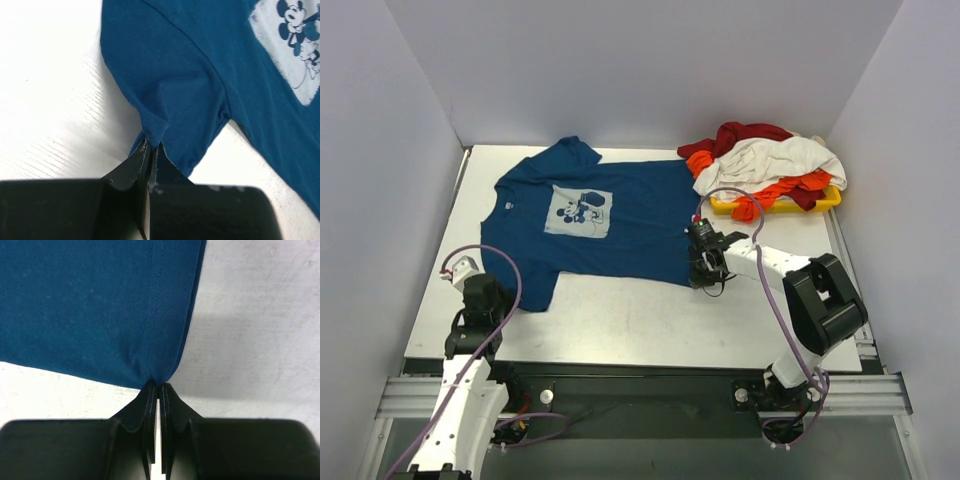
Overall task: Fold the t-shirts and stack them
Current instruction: Grap the side of the flattened tshirt closest away from the robot with both arms
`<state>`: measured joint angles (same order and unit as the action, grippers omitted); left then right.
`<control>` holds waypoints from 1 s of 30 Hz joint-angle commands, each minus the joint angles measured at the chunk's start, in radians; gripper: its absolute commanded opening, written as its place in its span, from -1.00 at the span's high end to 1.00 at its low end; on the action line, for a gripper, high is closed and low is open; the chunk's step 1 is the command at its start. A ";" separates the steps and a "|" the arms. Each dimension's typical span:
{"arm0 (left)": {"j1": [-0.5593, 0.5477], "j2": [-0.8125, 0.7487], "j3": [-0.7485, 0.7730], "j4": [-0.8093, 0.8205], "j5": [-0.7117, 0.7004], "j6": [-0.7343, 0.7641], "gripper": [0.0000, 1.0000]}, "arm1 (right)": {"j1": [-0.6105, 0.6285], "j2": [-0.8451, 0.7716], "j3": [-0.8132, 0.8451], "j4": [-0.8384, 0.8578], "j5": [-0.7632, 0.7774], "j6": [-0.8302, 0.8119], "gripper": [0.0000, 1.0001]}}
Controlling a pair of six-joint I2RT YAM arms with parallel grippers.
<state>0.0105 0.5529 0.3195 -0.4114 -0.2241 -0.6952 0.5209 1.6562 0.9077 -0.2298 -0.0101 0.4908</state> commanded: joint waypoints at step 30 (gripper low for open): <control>-0.132 -0.263 0.191 -0.196 -0.097 -0.075 1.00 | 0.102 -0.211 -0.158 -0.177 0.059 0.046 1.00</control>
<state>-0.1173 0.2855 0.4915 -0.6701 -0.3363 -0.7948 0.6167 1.4818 0.7570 -0.3435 0.0074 0.5270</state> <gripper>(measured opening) 0.043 0.037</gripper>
